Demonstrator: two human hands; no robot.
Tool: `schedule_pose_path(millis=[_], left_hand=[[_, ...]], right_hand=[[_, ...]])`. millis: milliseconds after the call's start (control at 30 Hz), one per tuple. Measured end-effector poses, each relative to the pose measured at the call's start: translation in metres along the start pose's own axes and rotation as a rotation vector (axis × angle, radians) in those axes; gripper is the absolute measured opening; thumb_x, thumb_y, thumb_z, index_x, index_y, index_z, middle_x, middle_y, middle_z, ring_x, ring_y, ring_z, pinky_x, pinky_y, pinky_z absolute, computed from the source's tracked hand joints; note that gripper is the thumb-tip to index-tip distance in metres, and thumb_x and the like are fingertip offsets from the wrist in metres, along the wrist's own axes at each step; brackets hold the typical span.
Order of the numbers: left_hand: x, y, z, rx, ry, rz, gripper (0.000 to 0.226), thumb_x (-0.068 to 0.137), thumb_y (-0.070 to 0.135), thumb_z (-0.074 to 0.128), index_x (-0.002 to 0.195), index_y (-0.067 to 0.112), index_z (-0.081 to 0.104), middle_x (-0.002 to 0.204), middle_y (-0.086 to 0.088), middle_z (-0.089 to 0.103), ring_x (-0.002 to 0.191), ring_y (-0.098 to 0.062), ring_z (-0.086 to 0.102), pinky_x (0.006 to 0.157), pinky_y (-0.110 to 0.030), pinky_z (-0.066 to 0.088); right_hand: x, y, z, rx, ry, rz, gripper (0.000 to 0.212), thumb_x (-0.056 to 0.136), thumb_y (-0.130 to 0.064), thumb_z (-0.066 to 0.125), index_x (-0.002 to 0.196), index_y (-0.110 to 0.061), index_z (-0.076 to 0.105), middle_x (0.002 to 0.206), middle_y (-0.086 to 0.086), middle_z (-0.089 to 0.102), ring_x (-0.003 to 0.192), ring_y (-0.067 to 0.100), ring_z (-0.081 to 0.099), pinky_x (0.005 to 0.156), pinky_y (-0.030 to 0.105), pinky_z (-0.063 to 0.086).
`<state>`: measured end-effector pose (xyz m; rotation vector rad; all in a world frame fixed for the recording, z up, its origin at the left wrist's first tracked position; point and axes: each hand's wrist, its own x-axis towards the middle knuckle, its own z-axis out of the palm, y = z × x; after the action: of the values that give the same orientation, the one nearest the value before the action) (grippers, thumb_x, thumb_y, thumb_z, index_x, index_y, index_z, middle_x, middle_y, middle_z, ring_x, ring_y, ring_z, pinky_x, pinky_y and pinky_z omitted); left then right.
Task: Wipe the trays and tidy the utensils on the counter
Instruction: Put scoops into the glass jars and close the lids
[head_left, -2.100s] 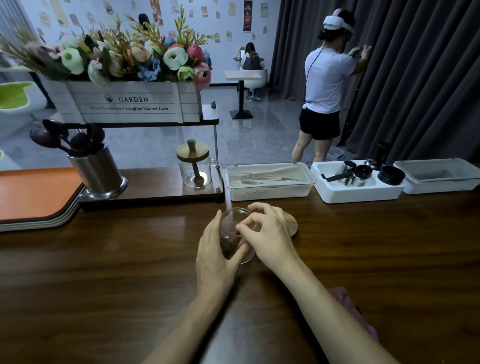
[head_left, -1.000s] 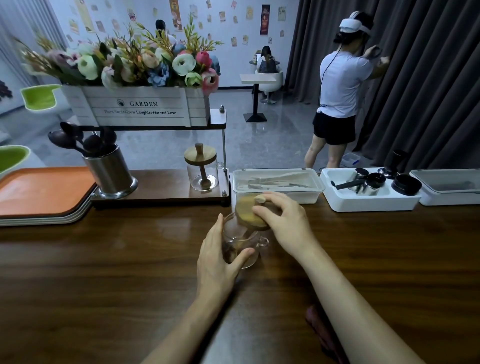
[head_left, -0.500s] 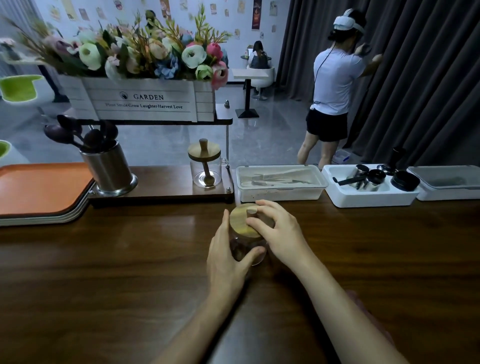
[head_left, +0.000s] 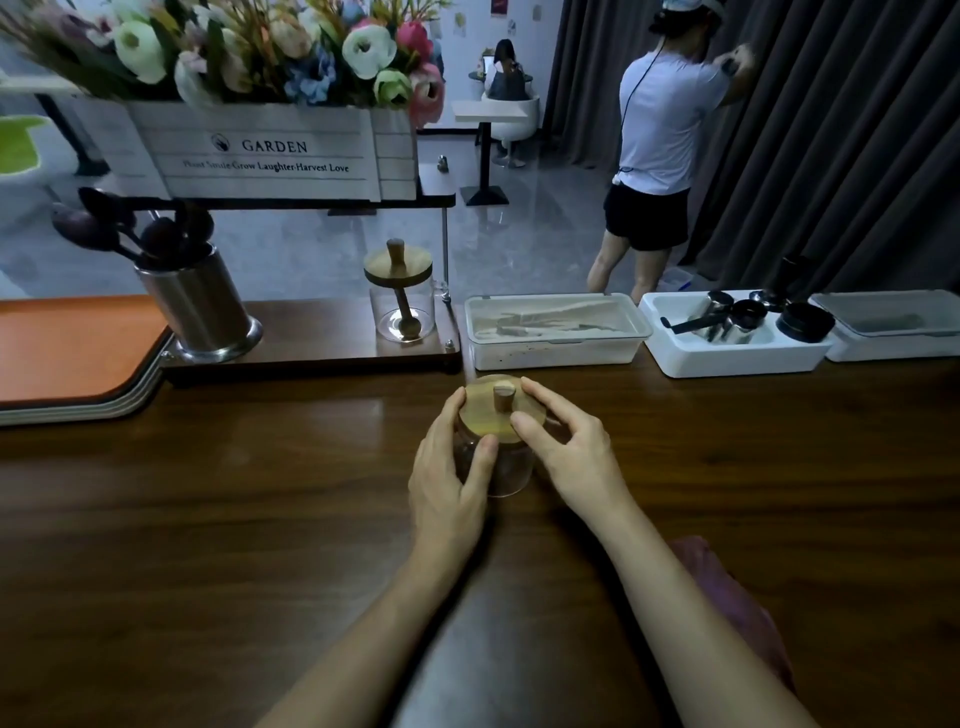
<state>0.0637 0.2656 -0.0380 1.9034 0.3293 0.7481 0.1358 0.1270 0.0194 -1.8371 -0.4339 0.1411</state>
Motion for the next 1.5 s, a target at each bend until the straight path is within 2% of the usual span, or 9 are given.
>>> schedule_pose_path(millis=[200, 367, 533, 700, 867, 1100, 1267, 1367, 1500], left_hand=[[-0.004, 0.010, -0.002, 0.071, -0.001, -0.049, 0.063, 0.092, 0.068, 0.046, 0.151, 0.047, 0.038, 0.136, 0.019, 0.062, 0.122, -0.002, 0.059, 0.104, -0.042, 0.049], [-0.008, 0.015, -0.002, 0.104, 0.003, -0.080, 0.061, 0.093, 0.068, 0.045, 0.152, 0.053, 0.035, 0.131, 0.015, 0.067, 0.121, -0.001, 0.060, 0.106, -0.037, 0.049], [-0.008, 0.023, -0.011, 0.080, -0.043, -0.106, 0.060, 0.093, 0.062, 0.055, 0.150, 0.058, 0.035, 0.131, 0.023, 0.065, 0.121, 0.010, 0.058, 0.109, -0.031, 0.048], [-0.010, 0.020, -0.014, -0.018, -0.031, -0.160, 0.069, 0.088, 0.063, 0.064, 0.151, 0.050, 0.040, 0.138, 0.019, 0.063, 0.127, 0.001, 0.058, 0.111, -0.041, 0.048], [0.001, 0.021, -0.031, -0.095, -0.047, -0.170, 0.076, 0.085, 0.061, 0.062, 0.153, 0.032, 0.046, 0.134, 0.015, 0.067, 0.124, -0.002, 0.062, 0.110, -0.044, 0.049], [0.053, 0.016, -0.117, -0.088, 0.001, -0.117, 0.053, 0.092, 0.046, 0.061, 0.144, 0.046, 0.052, 0.127, 0.016, 0.070, 0.120, 0.000, 0.063, 0.106, -0.035, 0.051], [0.103, 0.001, -0.160, -0.022, 0.031, -0.130, 0.053, 0.088, 0.052, 0.057, 0.140, 0.053, 0.050, 0.116, 0.015, 0.072, 0.113, -0.006, 0.065, 0.101, -0.046, 0.053], [0.133, -0.010, -0.173, -0.021, 0.007, -0.123, 0.043, 0.092, 0.042, 0.056, 0.134, 0.053, 0.054, 0.110, 0.011, 0.073, 0.103, -0.012, 0.069, 0.094, -0.051, 0.056], [0.164, -0.021, -0.178, -0.053, -0.028, -0.159, 0.053, 0.086, 0.043, 0.051, 0.138, 0.055, 0.050, 0.118, 0.011, 0.071, 0.109, -0.015, 0.068, 0.096, -0.049, 0.056]], right_hand=[[0.004, 0.007, -0.001, 0.061, -0.046, 0.023, 0.051, 0.089, -0.042, 0.073, 0.139, -0.036, 0.059, 0.123, -0.014, 0.069, 0.110, -0.005, 0.064, 0.097, 0.024, 0.054], [0.000, 0.011, 0.001, 0.114, -0.078, 0.027, 0.056, 0.093, -0.041, 0.069, 0.146, -0.038, 0.049, 0.116, -0.027, 0.064, 0.112, -0.009, 0.060, 0.103, 0.022, 0.048], [-0.013, 0.012, -0.006, 0.213, -0.083, 0.062, 0.055, 0.093, -0.030, 0.071, 0.144, -0.021, 0.052, 0.131, -0.006, 0.065, 0.119, -0.001, 0.060, 0.109, 0.031, 0.046], [-0.025, 0.012, -0.003, 0.236, -0.047, 0.079, 0.051, 0.096, -0.015, 0.067, 0.144, -0.018, 0.052, 0.118, -0.011, 0.068, 0.108, -0.013, 0.061, 0.096, 0.010, 0.047], [-0.017, 0.000, 0.022, 0.238, -0.032, 0.059, 0.049, 0.096, -0.012, 0.066, 0.142, -0.021, 0.054, 0.119, -0.015, 0.070, 0.112, -0.005, 0.063, 0.104, 0.021, 0.047], [0.021, -0.054, 0.110, 0.298, -0.044, -0.024, 0.039, 0.097, -0.012, 0.064, 0.130, -0.033, 0.057, 0.108, -0.021, 0.069, 0.099, -0.014, 0.063, 0.084, 0.006, 0.047], [0.060, -0.081, 0.171, 0.380, -0.016, 0.016, 0.035, 0.100, -0.011, 0.060, 0.122, -0.039, 0.057, 0.095, -0.023, 0.070, 0.085, -0.016, 0.064, 0.074, 0.005, 0.046], [0.086, -0.091, 0.195, 0.376, -0.039, 0.025, 0.034, 0.102, -0.016, 0.057, 0.119, -0.045, 0.053, 0.098, -0.031, 0.064, 0.088, -0.020, 0.059, 0.075, 0.004, 0.045], [0.115, -0.097, 0.212, 0.348, -0.044, 0.047, 0.032, 0.104, -0.014, 0.052, 0.111, -0.046, 0.051, 0.100, -0.031, 0.057, 0.093, -0.017, 0.054, 0.074, 0.000, 0.041]])
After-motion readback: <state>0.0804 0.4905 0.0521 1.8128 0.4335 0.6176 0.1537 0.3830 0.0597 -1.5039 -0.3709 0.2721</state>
